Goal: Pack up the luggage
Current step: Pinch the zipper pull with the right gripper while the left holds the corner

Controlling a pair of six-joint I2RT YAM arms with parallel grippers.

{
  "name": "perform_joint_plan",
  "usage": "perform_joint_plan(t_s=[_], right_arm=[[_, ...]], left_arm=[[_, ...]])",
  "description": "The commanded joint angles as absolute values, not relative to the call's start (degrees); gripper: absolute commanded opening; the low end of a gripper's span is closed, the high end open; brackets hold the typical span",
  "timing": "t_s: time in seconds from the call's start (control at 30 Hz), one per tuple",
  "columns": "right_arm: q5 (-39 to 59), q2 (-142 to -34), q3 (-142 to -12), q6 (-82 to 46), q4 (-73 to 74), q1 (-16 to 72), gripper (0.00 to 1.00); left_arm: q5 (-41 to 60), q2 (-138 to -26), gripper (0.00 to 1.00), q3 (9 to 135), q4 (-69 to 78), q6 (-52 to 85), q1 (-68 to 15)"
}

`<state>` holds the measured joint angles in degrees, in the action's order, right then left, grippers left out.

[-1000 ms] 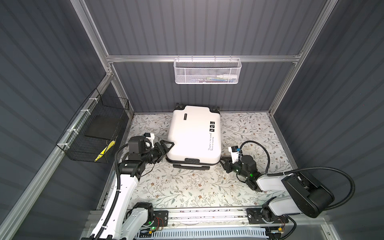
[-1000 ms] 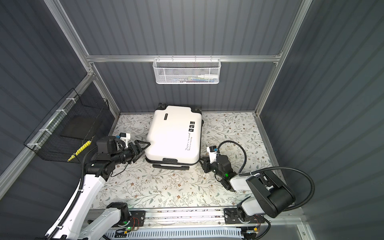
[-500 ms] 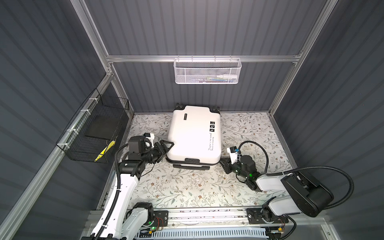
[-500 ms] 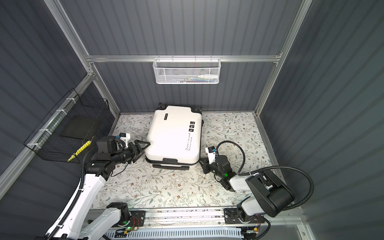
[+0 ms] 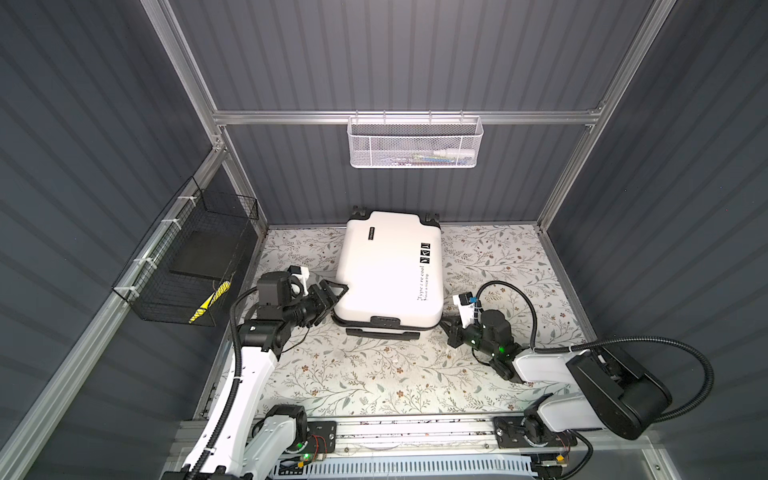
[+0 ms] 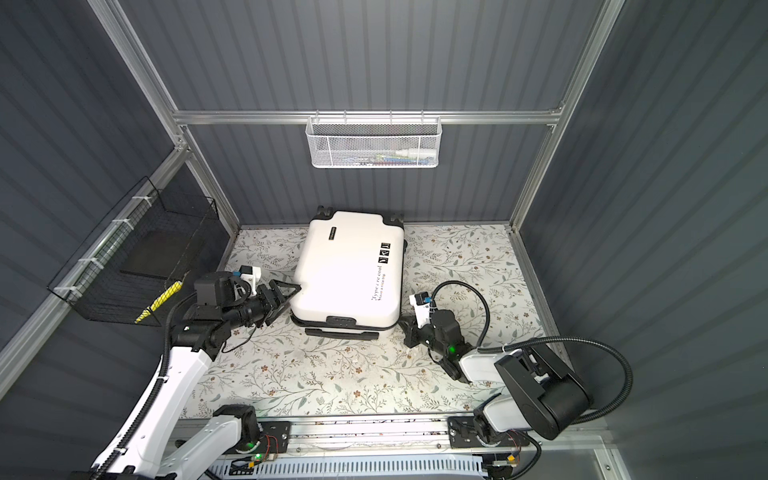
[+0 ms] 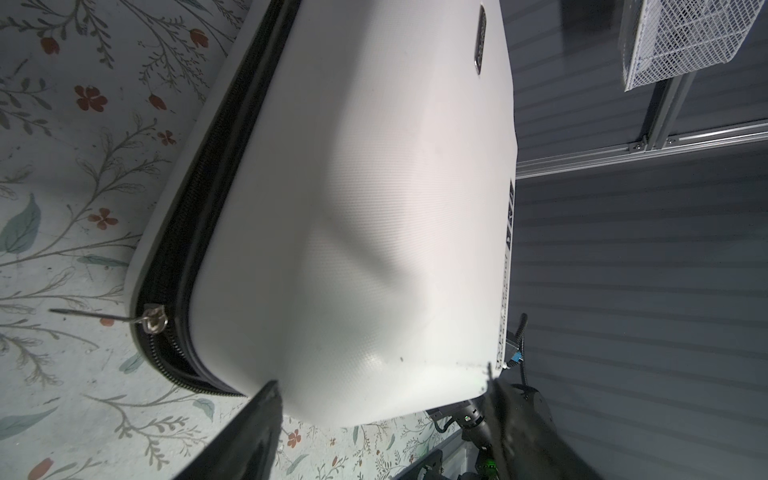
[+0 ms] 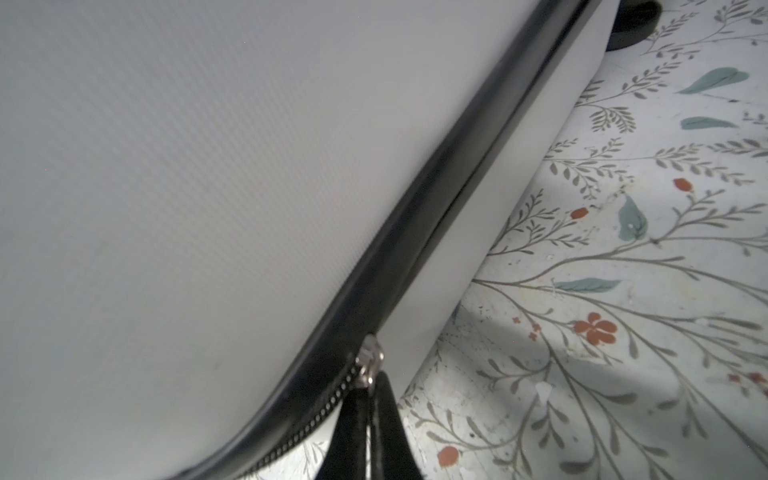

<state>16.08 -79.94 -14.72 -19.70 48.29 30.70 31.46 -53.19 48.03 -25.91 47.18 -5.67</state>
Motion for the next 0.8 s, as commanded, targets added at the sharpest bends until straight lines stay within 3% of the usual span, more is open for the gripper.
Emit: perform_joint_plan(t_s=[0.0,0.47,0.77], right_arm=[[15.0,-77.8,-14.5,-20.0,46.4,31.0,0.0],[9.7,-68.0,-13.8,-20.0,31.0,37.7,0.0],[9.2,-68.3,-14.1,-20.9,30.7,39.5,0.0]], left_arm=[[31.2,-53.3,0.78,48.8,-26.9,45.9,-6.0],[31.5,-54.0,0.78,48.3,-26.1,45.4,-6.0],[30.4,-52.5,0.78,50.7,-32.3,42.6,-6.0]])
